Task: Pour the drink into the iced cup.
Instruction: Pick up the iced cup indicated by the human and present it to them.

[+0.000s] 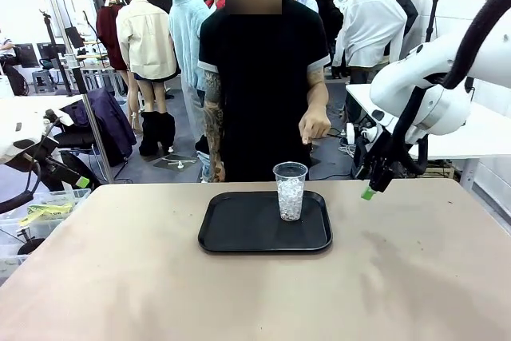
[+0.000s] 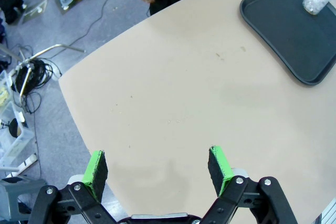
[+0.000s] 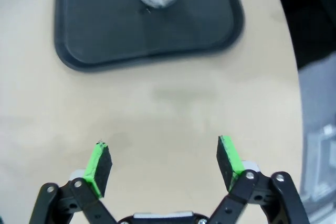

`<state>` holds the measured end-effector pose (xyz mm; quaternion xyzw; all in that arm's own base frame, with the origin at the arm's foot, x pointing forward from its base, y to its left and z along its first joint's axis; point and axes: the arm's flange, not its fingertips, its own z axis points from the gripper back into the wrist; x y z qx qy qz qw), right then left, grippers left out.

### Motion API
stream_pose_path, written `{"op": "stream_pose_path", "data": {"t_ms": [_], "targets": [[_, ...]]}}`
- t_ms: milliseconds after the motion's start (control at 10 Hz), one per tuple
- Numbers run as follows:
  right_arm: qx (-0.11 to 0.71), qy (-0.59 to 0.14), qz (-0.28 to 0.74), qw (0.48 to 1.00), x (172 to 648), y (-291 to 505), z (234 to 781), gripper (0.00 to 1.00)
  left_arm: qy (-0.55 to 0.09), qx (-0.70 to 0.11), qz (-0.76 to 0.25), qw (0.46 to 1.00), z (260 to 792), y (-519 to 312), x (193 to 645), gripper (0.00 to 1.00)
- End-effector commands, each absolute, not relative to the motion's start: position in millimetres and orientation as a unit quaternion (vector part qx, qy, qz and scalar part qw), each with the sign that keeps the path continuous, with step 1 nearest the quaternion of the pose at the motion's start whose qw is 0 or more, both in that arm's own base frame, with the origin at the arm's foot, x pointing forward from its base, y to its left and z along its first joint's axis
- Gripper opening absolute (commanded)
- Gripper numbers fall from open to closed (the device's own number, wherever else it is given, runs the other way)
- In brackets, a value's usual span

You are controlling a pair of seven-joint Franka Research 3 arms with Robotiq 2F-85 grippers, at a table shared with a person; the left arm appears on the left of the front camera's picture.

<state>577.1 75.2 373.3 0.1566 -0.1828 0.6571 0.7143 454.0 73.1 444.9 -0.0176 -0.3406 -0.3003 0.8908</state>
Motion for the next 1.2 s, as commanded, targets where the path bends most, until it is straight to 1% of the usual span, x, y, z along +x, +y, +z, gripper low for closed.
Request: {"op": "stream_pose_path", "data": {"t_ms": [0, 200, 300, 500, 800, 1100], "targets": [[0.22, -0.209, 0.677, 0.671, 602.4, 72.5, 358.1, 1.0, -0.341, -0.016, -0.3, 0.891, 446.0, 74.8, 453.7, 1.0], [0.274, -0.215, 0.687, 0.638, 607.8, 85.4, 338.1, 1.0, -0.341, -0.016, -0.3, 0.891, 446.0, 74.8, 453.7, 1.0], [0.288, -0.215, 0.69, 0.629, 609.6, 91.3, 328.6, 1.0, -0.341, -0.016, -0.3, 0.891, 446.0, 74.8, 453.7, 1.0], [0.324, -0.24, 0.691, 0.6, 609.8, 98.7, 310.3, 1.0, -0.341, -0.016, -0.3, 0.891, 446.0, 74.8, 453.7, 1.0], [0.327, -0.305, 0.668, 0.595, 597.5, 112.2, 296.4, 1.0, -0.341, -0.016, -0.3, 0.891, 446.0, 74.8, 453.7, 1.0], [0.339, -0.34, 0.659, 0.58, 585.6, 133.5, 286.3, 1.0, -0.341, -0.016, -0.3, 0.891, 446.0, 74.8, 453.7, 1.0]]}}
